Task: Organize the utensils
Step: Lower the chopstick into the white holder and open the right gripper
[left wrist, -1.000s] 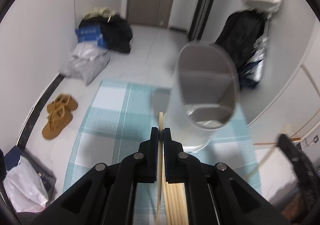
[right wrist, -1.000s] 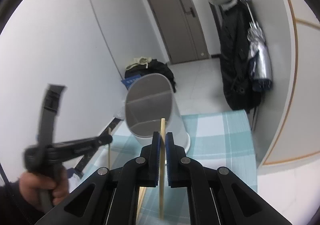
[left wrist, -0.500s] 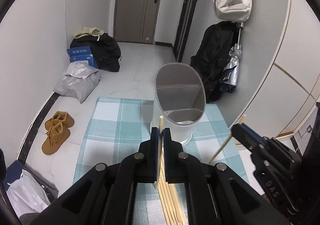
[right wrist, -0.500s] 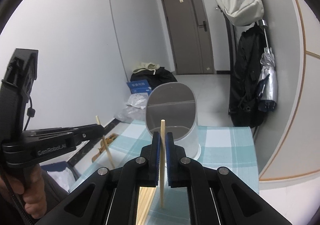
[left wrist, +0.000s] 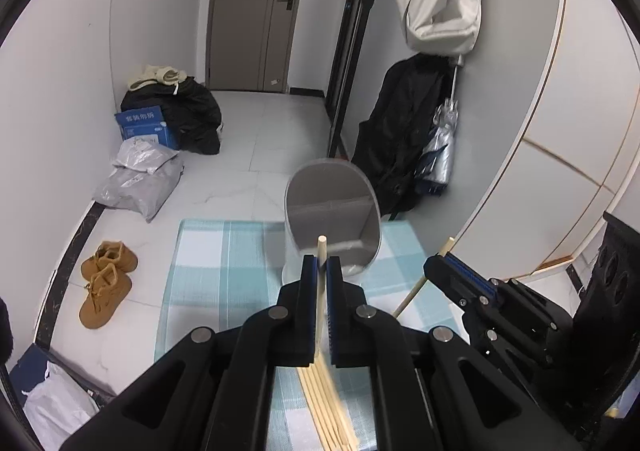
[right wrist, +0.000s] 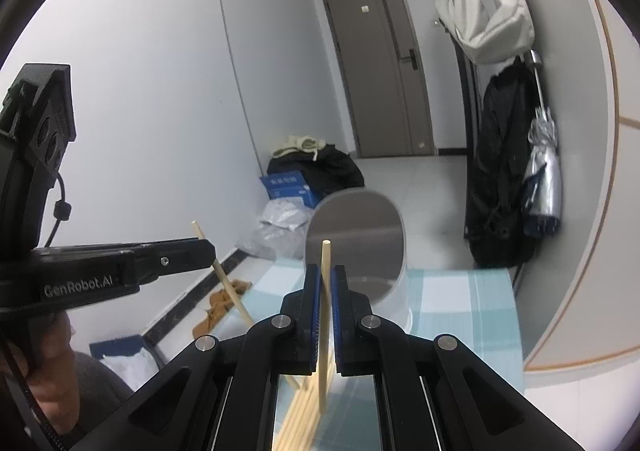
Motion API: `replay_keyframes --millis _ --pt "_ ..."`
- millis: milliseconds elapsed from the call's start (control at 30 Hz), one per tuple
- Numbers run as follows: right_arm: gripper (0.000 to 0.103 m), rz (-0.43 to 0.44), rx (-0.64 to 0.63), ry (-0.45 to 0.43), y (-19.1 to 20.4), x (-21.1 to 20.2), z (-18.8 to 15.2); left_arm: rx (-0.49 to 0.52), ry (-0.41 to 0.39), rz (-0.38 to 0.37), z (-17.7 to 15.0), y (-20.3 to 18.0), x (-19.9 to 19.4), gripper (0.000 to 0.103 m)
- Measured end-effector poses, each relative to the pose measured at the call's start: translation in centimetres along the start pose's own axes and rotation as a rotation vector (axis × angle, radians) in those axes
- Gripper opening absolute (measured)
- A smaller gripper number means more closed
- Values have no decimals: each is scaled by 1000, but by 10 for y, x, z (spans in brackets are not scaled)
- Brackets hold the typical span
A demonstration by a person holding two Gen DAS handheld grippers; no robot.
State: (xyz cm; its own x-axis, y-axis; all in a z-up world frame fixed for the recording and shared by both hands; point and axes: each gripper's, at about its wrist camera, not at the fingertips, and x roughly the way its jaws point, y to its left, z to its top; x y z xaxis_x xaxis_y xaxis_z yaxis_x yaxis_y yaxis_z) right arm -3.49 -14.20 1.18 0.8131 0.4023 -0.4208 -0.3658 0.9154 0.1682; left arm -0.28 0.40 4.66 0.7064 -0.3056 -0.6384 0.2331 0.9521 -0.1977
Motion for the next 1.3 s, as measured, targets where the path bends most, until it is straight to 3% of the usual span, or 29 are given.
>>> replay_keyframes --millis 400,600,767,1000,1300 --pt "5 1 -1 -56 -16 2 90 -34 -45 -69 77 -3 -5 0" --pt "5 -6 -29 -98 -26 23 141 -56 -45 -93 111 5 10 0" --pt "5 -10 -45 -100 -34 51 160 -57 -38 -72 127 13 25 0" --pt "5 18 -74 -77 -44 85 149 -18 11 -44 121 20 57 0" --pt "5 36 -170 -2 -43 111 111 -14 67 -68 106 31 86 0"
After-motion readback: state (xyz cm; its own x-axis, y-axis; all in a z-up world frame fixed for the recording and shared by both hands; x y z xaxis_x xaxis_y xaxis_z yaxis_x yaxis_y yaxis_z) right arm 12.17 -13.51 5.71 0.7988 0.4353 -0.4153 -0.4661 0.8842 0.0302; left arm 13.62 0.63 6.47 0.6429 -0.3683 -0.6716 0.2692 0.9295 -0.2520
